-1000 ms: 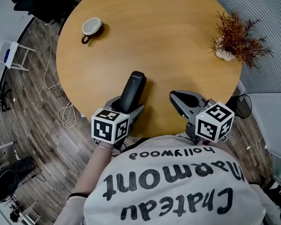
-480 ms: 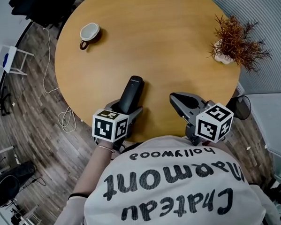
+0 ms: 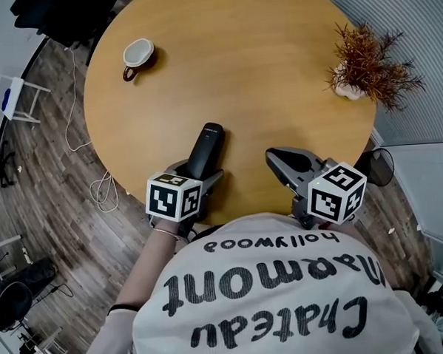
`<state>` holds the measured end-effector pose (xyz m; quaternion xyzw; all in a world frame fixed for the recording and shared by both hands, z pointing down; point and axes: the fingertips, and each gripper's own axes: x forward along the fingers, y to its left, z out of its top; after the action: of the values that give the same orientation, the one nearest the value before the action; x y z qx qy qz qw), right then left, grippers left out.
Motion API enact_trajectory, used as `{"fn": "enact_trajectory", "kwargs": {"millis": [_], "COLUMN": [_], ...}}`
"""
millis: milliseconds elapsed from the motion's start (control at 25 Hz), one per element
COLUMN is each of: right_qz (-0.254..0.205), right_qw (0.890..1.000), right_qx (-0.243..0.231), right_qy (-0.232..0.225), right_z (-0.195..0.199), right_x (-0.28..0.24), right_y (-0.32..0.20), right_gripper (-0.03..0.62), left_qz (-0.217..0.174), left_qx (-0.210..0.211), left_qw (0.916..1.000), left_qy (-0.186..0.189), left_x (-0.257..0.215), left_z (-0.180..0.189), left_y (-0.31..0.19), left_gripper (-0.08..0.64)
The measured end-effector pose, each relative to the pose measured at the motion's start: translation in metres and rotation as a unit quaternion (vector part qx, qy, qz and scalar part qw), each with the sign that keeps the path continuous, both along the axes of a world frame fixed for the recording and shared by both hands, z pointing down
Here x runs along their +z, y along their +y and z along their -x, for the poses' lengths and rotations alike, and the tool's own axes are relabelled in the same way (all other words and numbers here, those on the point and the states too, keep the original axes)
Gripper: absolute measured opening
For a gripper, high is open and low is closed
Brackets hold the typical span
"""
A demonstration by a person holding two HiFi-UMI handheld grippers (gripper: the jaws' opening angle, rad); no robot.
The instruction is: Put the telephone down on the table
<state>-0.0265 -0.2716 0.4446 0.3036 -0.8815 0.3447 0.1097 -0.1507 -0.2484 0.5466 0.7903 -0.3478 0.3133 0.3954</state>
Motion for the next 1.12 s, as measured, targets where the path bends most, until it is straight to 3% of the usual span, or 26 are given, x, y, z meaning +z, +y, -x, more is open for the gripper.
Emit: {"fn": "enact_trajectory", "kwargs": {"millis": [800, 1120], "right_qz": [0.012, 0.014], "right_qw": [1.0, 1.0], "right_qx": [-0.003, -0.004], "right_qy": [0.008, 0.01], "right_z": [0.0013, 0.002], "right_x": [0.0032, 0.0041], "right_y": [0.0038, 0.0071], "right_gripper": [0.015, 0.015], "left_qz": [-0.019, -0.056], "left_qx": [0.013, 0.045], "left_qw": [0.9996, 0.997], "left_qy": [0.013, -0.03], "left_x": [0.0011, 0.007], "left_z": [-0.0005, -0.0032], "left_y": [-0.0022, 0.0016], "left_gripper": [0.325, 0.327]}}
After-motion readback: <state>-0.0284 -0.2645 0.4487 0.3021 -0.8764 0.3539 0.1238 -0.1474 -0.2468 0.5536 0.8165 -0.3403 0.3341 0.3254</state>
